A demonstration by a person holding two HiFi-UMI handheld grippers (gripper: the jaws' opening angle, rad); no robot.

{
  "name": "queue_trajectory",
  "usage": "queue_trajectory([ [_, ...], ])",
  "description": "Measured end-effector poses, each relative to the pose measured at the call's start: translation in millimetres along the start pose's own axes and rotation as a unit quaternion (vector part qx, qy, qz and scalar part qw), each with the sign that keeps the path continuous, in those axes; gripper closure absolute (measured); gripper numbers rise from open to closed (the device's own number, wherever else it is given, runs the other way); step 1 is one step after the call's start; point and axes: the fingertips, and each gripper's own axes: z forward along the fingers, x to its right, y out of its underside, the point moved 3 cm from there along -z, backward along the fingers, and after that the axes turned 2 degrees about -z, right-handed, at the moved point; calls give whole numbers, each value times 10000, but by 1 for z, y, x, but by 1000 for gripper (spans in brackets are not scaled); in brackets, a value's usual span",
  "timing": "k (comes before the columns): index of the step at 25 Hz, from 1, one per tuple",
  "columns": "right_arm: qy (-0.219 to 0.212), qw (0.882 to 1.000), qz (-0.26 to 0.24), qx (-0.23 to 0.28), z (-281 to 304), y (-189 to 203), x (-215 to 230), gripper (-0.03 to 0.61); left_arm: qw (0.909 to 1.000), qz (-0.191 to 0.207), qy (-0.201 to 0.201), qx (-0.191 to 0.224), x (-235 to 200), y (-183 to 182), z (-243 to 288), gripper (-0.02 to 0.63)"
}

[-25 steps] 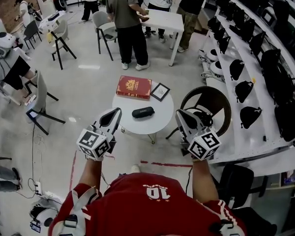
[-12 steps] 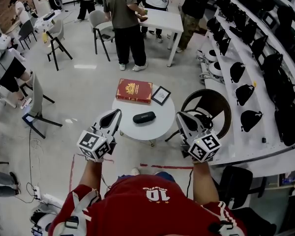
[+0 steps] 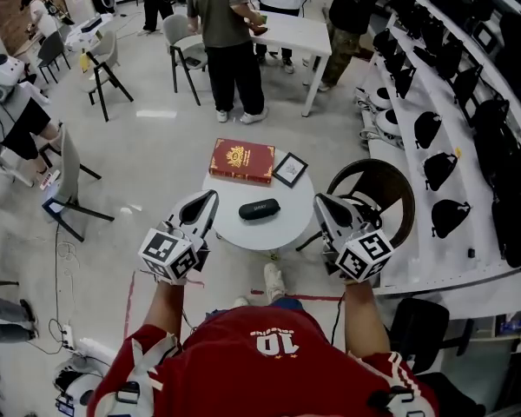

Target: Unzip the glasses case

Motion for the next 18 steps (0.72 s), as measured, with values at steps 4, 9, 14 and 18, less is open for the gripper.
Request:
queue_trajectory([
  [4, -190, 9998, -9, 3, 16, 1, 11, 565, 9999, -20, -118, 6, -5, 1, 9, 606],
  [9, -368, 9993, 8, 16, 29, -3, 34, 565, 9997, 10, -257, 21, -9, -1, 30, 606],
  [14, -353, 9993, 10, 73, 40, -9, 66, 565, 9996, 60, -275, 20, -8, -2, 62, 606],
  [18, -369, 9993, -106, 13, 50, -10, 82, 563, 9996, 76, -281, -9, -8, 0, 81, 606],
])
